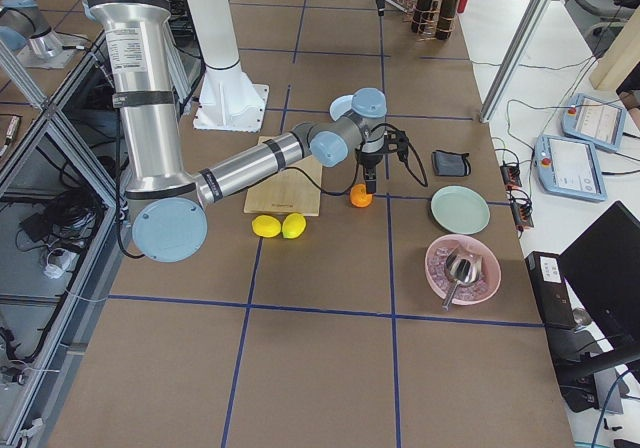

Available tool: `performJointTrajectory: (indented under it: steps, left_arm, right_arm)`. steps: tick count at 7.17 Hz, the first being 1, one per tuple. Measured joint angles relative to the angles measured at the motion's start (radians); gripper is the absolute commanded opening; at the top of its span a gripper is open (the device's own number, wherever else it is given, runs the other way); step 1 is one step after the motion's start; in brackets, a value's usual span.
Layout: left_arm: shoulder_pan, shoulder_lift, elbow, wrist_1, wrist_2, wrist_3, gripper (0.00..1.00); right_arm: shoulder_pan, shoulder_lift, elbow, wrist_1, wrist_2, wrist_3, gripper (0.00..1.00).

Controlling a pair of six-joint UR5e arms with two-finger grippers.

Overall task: Pick orange to plate
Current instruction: 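Release the plate and withdraw the left arm while the right arm reaches toward the orange, then lower the right gripper onto the orange and close on it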

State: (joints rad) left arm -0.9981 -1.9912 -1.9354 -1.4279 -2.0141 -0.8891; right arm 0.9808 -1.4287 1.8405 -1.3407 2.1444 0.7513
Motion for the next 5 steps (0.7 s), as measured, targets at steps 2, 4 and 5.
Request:
performJointTrajectory:
  steps: [2, 4, 5]
  left_arm:
    - [-0.03, 0.018, -0.005, 0.007, 0.0, 0.052, 1.0]
    - [-0.034, 0.02, -0.005, 0.007, 0.0, 0.058, 1.0]
    - [-0.034, 0.02, -0.005, 0.007, 0.0, 0.059, 1.0]
  right_arm:
    - [-0.051, 0.044, -0.062, 0.005, -0.047, 0.007, 1.0]
    - [-0.099, 0.066, -0.102, 0.006, -0.079, 0.009, 1.0]
    - [-0.121, 0.078, -0.124, 0.006, -0.095, 0.009, 1.0]
